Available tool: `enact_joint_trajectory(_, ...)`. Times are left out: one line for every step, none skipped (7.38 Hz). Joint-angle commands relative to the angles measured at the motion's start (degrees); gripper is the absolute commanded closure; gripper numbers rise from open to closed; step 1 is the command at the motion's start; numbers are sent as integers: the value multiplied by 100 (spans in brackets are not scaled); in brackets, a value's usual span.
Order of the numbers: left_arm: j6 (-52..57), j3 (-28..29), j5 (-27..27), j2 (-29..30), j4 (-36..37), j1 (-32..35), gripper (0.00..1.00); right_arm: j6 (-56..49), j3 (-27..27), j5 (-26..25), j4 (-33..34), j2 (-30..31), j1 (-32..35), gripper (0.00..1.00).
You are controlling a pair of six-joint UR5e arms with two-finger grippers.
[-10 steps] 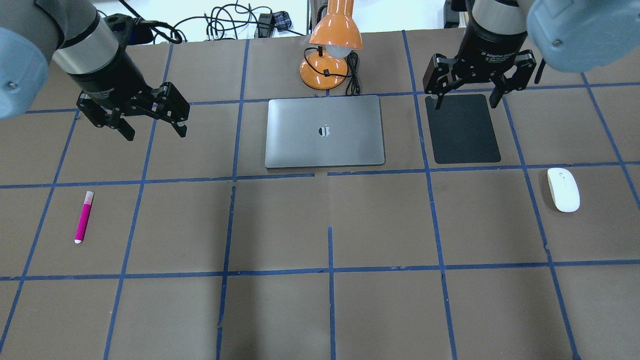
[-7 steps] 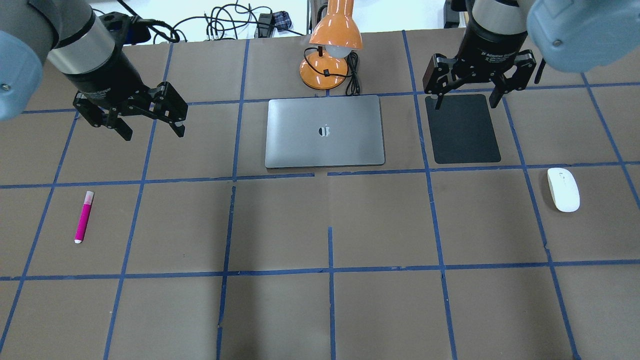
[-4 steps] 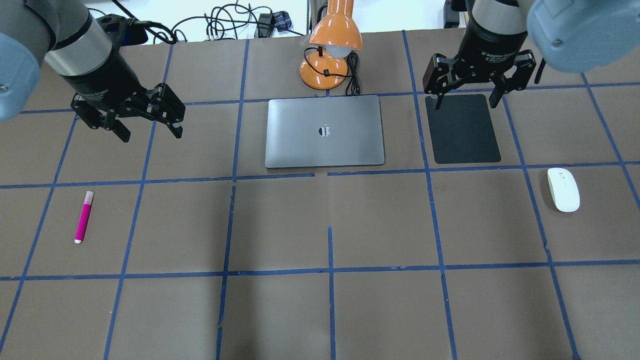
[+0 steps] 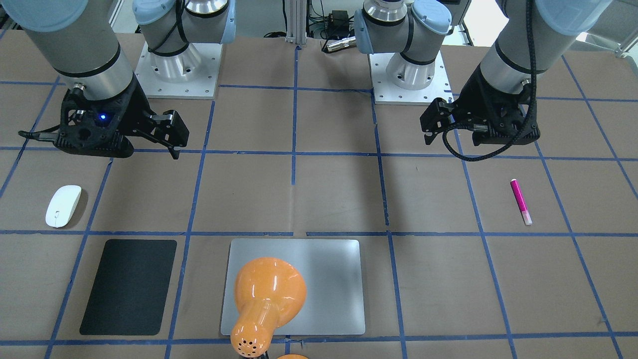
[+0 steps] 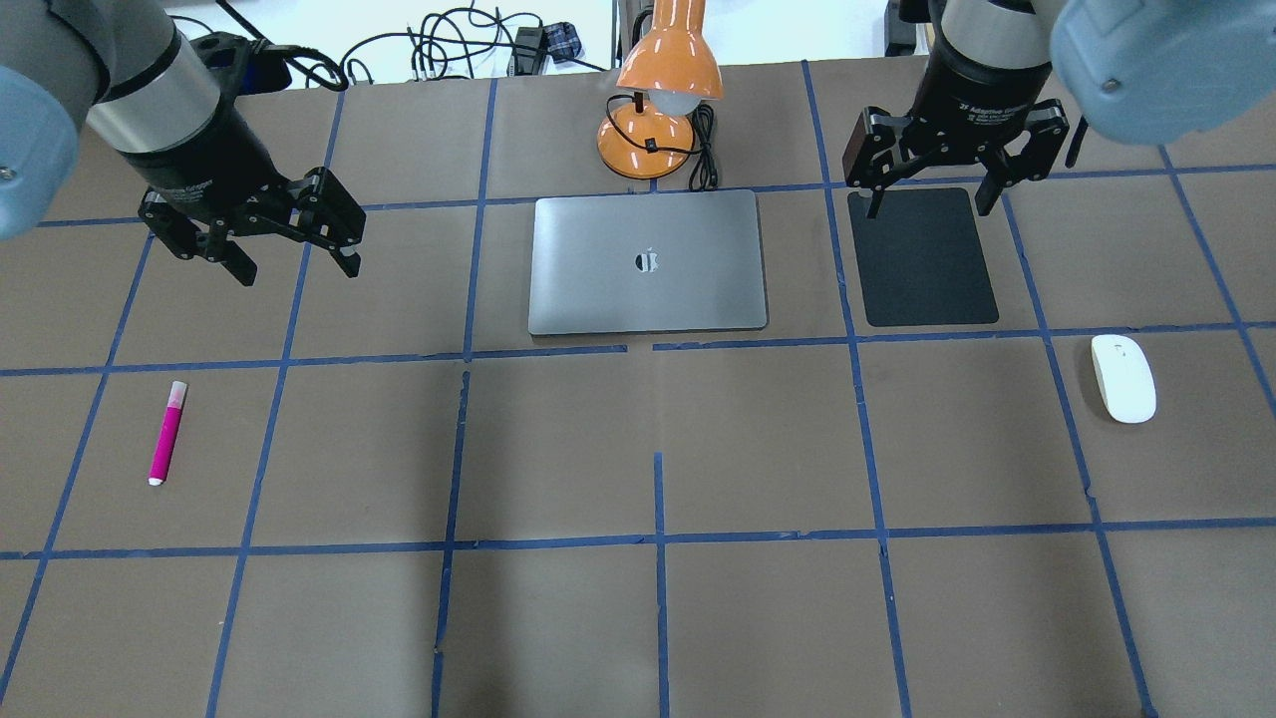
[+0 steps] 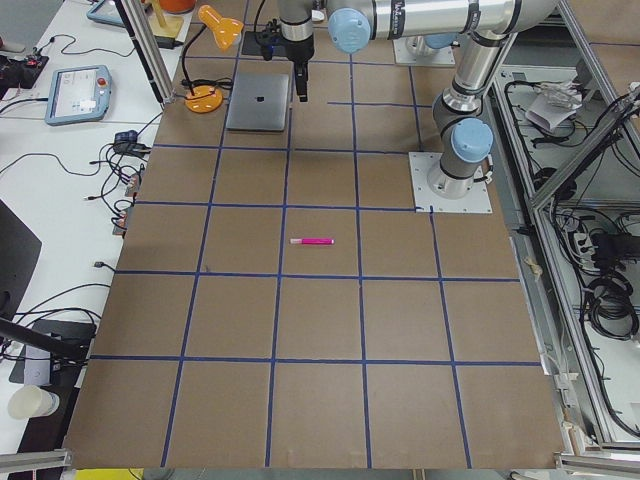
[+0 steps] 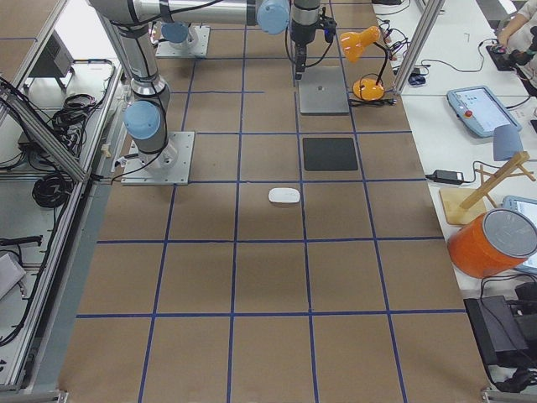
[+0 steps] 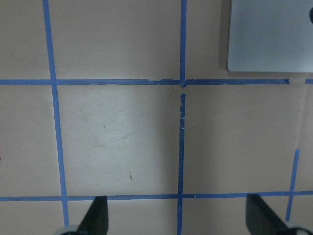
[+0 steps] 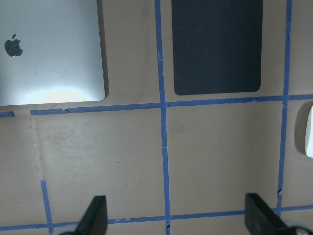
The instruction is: Place pen and mouse around notebook
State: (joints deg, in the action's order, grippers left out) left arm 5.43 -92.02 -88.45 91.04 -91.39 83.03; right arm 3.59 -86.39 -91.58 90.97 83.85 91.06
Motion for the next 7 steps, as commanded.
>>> enact_joint_trajectory(2,8,-31,-7,-28,-347,0,-7,0,0,0,0,0,0)
enact_joint_trajectory(2,0,-66,10,-37,-592,0,1,0,0,0,-9,0,0)
enact_joint_trajectory(63,8,-58,115,-2,-856,0,2,0,-9,0,-9,0,0)
enact_joint_trajectory(185,-9,-58,159,7,-1128,0,-7,0,-9,0,-17,0,0)
enact_joint_trajectory(465,0,-58,177,16,-1383,0,-16,0,0,0,-26,0,0)
enact_joint_trajectory(937,0,-58,238,33,-1777,0,-16,0,0,0,-26,0,0)
enact_joint_trajectory(1212,0,-119,369,51,-2164,0,-33,-9,-9,0,-35,-9,0)
